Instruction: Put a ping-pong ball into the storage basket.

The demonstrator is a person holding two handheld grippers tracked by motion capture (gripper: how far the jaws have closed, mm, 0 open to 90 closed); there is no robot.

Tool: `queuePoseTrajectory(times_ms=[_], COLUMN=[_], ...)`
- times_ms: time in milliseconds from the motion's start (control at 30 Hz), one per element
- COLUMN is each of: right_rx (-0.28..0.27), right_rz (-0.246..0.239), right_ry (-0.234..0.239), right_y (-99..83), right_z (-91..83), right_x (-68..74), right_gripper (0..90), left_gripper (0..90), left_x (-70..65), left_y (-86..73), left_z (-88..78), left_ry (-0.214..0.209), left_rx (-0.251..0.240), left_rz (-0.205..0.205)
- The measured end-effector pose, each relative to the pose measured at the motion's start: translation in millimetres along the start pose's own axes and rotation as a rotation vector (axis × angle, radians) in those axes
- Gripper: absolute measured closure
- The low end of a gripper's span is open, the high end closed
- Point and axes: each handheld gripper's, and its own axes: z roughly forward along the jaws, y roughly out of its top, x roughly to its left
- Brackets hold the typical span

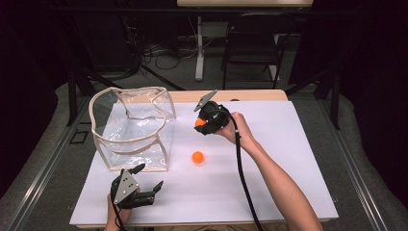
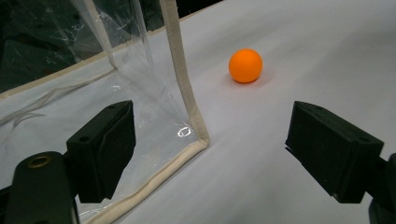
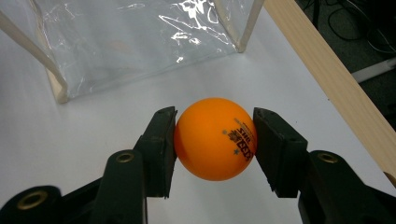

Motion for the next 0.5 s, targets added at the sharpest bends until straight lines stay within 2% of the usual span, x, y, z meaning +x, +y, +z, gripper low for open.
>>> queuePoseTrajectory(times_ms=[300, 367, 500], right_rx=[-0.018, -0.004, -0.03], right_rz=[-0.015, -0.027, -0.018], right_ry=[0.002, -0.007, 0.0], right_y=[10.5, 14.4, 19.4], right_z=[-2.9, -3.6, -7.5], right_x=[-0.2, 0.7, -0.3], right_gripper=[51.2, 51.3, 51.3], left_gripper=[15.8, 15.8, 15.8], left_x=[-0.5, 0.5, -0.7], left_y=[0.7, 0.7, 0.9], left_z=[0.4, 1.3, 0.7], left_ry=[0.003, -0.003, -0.007], left_rx=[-0.006, -0.008, -0.007], left_rz=[0.001, -0.007, -0.004])
